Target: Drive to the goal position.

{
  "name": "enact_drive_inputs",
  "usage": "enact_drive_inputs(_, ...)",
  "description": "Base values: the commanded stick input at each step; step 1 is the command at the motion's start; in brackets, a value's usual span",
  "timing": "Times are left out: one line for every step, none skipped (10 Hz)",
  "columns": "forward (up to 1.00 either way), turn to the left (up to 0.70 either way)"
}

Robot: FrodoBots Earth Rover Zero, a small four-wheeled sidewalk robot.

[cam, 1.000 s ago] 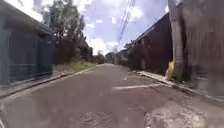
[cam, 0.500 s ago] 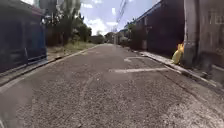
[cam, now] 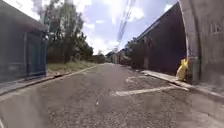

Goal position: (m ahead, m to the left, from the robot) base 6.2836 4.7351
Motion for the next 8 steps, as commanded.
enact_drive_inputs(0.7, 0.0)
enact_drive_inputs(0.7, 0.0)
enact_drive_inputs(0.7, 0.0)
enact_drive_inputs(0.7, 0.0)
enact_drive_inputs(0.7, 0.0)
enact_drive_inputs(0.7, 0.0)
enact_drive_inputs(0.7, 0.0)
enact_drive_inputs(0.7, 0.0)
